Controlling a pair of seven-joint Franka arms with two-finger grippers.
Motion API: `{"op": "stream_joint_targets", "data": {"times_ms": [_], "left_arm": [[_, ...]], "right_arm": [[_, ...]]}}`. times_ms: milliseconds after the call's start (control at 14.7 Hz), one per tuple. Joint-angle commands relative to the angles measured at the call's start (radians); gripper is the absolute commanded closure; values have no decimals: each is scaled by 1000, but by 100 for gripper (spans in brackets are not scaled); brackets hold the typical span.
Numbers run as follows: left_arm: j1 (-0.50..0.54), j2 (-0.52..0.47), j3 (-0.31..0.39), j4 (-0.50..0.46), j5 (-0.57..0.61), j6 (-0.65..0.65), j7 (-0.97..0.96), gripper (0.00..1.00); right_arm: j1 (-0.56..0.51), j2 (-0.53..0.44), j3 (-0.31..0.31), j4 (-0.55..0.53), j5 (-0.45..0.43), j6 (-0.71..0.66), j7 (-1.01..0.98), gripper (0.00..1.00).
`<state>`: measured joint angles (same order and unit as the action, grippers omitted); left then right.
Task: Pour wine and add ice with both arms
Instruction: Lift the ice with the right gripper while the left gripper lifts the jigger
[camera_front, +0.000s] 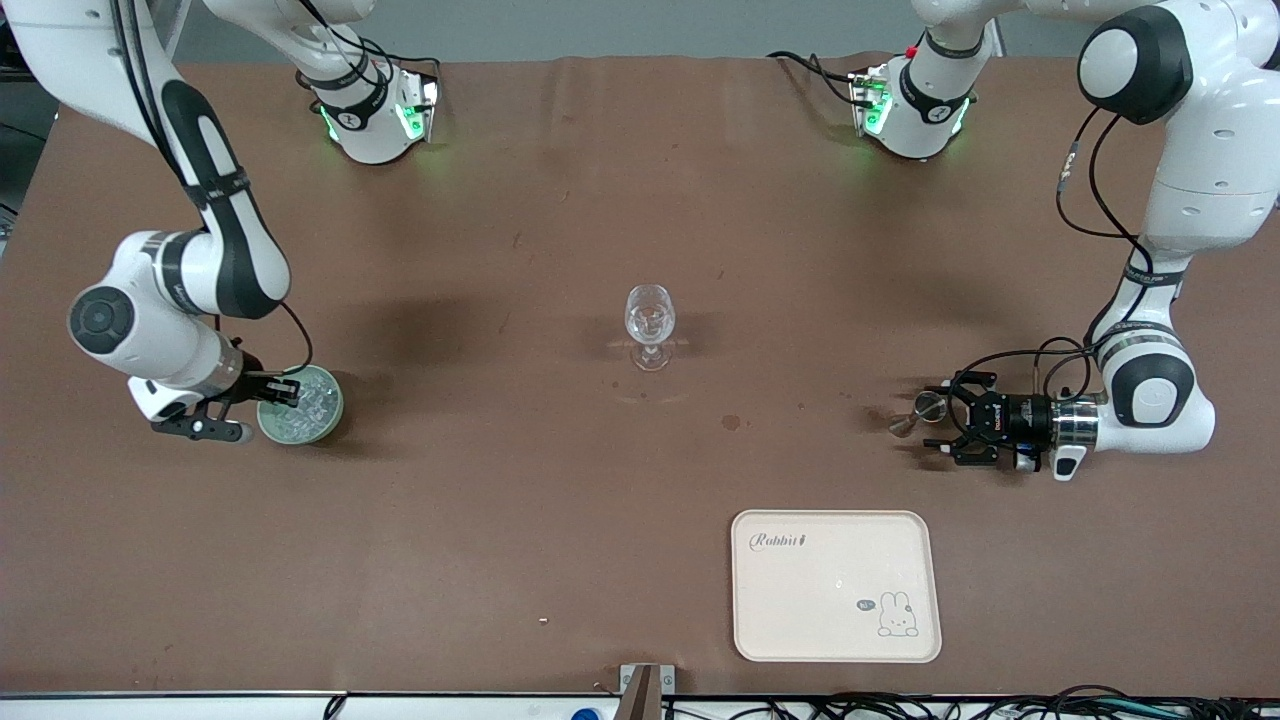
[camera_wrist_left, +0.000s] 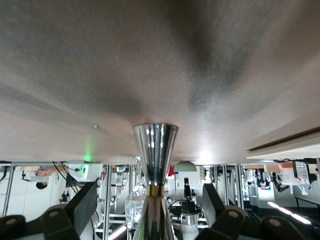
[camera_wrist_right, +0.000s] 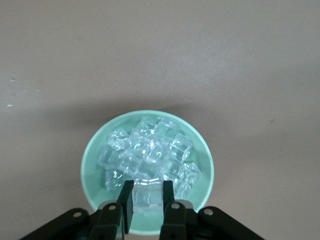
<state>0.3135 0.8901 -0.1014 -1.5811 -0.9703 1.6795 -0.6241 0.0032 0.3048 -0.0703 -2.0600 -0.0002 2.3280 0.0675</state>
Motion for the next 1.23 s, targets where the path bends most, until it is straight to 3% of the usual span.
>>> {"op": "stream_joint_targets", "data": {"times_ms": [0, 204, 341, 477, 817, 1158], "left_arm": [[1, 12, 0, -4, -41, -26, 12, 12], [-1, 20, 0, -4, -47, -26, 12, 17], [-1, 23, 0, -4, -47, -26, 11, 26], [-1, 24, 0, -2, -48, -27, 11, 27], [-1, 27, 0, -4, -62, -37, 24, 39], [-1, 27, 0, -4, -62, -40, 27, 50]], "right_arm": [[1, -114, 0, 15, 14, -112, 2, 95], [4, -168, 0, 128, 12, -293, 0, 95], [5, -170, 0, 255, 12, -448, 2, 96], [6, -171, 1, 360, 12, -565, 2, 96], [6, -171, 4, 564, 12, -772, 2, 96], [6, -256, 10, 590, 14, -846, 2, 97]]}}
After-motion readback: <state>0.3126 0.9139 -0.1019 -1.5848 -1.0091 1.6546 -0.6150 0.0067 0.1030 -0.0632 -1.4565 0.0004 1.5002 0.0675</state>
